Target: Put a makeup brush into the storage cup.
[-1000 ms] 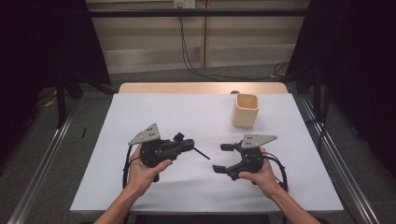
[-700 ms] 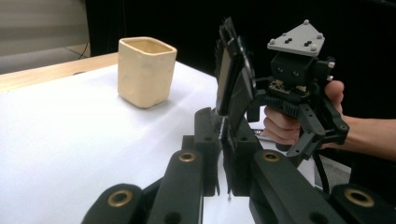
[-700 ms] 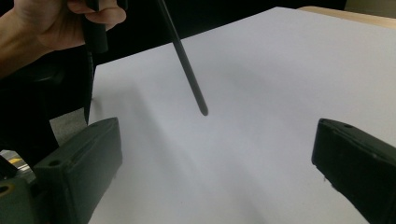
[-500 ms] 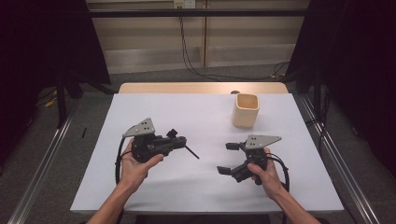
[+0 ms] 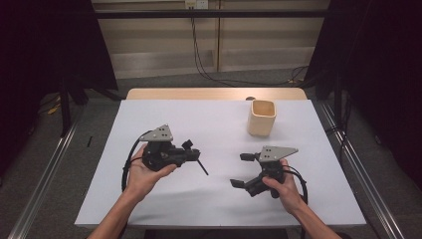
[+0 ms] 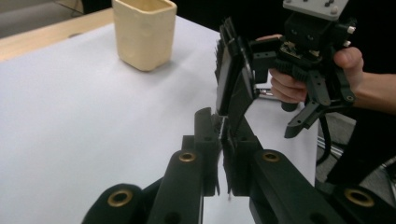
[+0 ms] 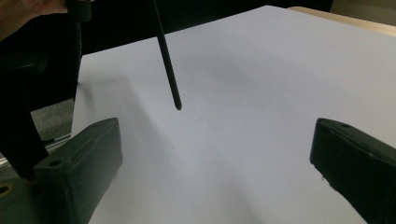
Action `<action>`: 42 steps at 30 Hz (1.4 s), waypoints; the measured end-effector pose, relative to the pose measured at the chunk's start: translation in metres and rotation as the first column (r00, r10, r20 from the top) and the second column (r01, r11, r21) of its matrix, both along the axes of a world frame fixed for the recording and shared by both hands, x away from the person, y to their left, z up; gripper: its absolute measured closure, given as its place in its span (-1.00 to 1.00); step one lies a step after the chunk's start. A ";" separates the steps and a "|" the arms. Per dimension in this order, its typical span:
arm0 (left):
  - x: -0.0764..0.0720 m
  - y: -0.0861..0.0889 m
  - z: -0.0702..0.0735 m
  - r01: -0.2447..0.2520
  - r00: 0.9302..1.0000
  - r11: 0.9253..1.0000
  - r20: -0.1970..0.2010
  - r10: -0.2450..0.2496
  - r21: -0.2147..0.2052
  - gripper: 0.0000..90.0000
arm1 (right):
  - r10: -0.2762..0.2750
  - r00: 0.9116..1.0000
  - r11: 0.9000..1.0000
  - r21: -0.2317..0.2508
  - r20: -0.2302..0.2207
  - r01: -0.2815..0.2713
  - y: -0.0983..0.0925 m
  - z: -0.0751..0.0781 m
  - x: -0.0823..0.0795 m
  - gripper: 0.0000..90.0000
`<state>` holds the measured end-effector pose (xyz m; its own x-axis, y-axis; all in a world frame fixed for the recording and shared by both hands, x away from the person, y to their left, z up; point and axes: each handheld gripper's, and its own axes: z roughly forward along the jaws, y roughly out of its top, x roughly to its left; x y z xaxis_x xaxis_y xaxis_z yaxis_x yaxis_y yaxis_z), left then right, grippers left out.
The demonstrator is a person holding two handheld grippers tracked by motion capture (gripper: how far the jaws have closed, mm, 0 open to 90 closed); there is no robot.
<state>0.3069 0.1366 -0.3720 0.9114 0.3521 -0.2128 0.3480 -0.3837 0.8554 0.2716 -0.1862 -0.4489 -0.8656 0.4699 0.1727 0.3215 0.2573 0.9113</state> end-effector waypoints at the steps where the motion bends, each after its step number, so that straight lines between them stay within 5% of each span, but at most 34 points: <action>1: 0.000 -0.002 0.000 0.002 1.000 1.000 -0.010 -0.001 0.011 0.90 | 0.002 1.000 1.000 0.001 0.000 -0.002 0.000 0.000 0.000 -0.94; 14: 0.006 -0.024 0.003 0.022 0.999 0.997 -0.031 -0.020 0.078 0.90 | 0.053 0.999 0.998 0.041 0.010 -0.053 0.008 0.001 0.000 -0.87; 22: 0.006 -0.034 0.006 0.039 0.999 0.997 -0.036 -0.037 0.062 0.90 | 0.120 0.993 0.991 0.063 0.017 -0.121 0.021 0.010 0.000 -0.90; 30: 0.006 -0.037 0.001 0.048 0.998 0.997 -0.048 -0.045 0.052 0.90 | 0.097 0.995 0.993 0.061 0.006 -0.098 0.037 0.016 0.007 -0.95; 42: 0.005 -0.036 -0.004 0.043 0.998 0.998 -0.055 -0.040 0.051 0.90 | 0.107 0.994 0.993 0.044 0.015 -0.107 0.048 0.011 0.012 0.16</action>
<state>0.3122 0.1002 -0.3755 0.9131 0.3265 -0.2442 0.3759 -0.4424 0.8142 0.2835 -0.1386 -0.4384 -0.9128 0.3665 0.1801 0.2825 0.2484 0.9265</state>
